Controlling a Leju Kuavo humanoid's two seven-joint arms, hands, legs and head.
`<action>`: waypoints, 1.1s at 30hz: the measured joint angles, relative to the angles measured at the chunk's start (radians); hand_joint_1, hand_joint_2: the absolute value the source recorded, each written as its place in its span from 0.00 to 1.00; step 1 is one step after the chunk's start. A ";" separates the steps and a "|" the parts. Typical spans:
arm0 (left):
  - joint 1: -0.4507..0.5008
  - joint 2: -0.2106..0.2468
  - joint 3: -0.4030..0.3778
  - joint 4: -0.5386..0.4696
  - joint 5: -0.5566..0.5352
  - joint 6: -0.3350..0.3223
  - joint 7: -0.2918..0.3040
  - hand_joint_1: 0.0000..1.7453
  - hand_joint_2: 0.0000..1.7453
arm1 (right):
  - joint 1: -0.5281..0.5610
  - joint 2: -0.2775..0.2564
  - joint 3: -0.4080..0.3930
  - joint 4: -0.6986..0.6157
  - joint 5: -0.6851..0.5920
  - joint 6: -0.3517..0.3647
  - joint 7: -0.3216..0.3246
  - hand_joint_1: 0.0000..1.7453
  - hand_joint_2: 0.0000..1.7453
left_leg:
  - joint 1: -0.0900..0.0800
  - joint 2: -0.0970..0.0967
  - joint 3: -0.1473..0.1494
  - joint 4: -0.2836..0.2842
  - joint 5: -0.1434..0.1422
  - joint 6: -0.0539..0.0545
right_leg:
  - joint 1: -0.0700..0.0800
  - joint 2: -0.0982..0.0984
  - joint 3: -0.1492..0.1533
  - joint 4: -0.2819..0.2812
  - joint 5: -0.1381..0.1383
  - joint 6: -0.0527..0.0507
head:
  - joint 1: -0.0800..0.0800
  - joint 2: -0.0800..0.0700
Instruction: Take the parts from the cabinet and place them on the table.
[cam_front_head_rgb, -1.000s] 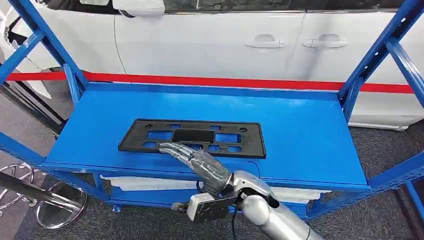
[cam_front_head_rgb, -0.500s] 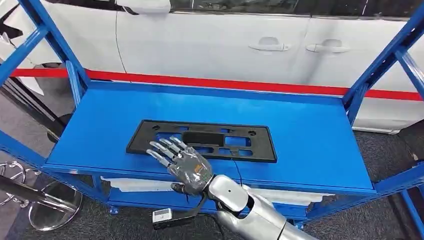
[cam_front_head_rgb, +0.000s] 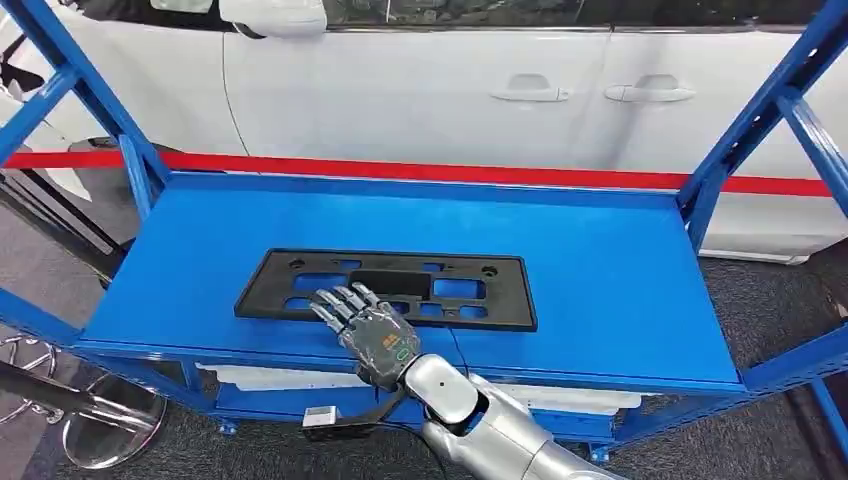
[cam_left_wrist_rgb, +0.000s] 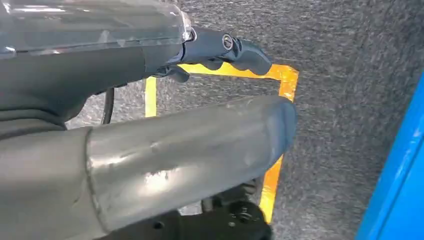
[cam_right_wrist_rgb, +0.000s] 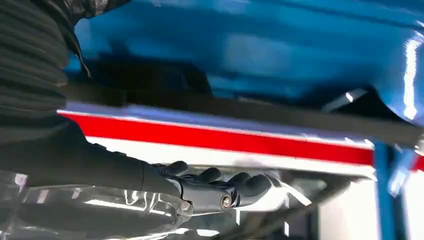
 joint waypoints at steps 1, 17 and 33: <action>-0.001 0.000 0.000 0.000 -0.002 0.000 0.000 0.00 0.00 | -0.001 0.005 0.000 0.014 0.002 -0.018 0.008 0.00 1.00 | 0.003 0.000 0.033 -0.074 0.050 -0.002 | -0.002 0.002 0.001 0.005 -0.004 0.004 | 0.000 0.000; -0.009 0.007 -0.001 0.000 -0.053 -0.007 0.001 0.00 0.00 | -0.058 0.066 -0.116 0.179 -0.003 -0.129 0.045 0.00 1.00 | -0.008 -0.004 0.138 -0.276 0.112 0.055 | 0.000 0.003 -0.093 0.203 -0.059 0.030 | 0.000 0.000; -0.019 0.012 -0.002 0.000 -0.103 -0.016 -0.005 0.00 0.00 | -0.141 0.114 -0.121 0.445 0.363 -0.098 0.277 0.98 1.00 | -0.008 -0.002 0.098 -0.170 0.089 0.009 | 0.003 0.002 -0.002 0.018 -0.006 0.003 | 0.000 0.000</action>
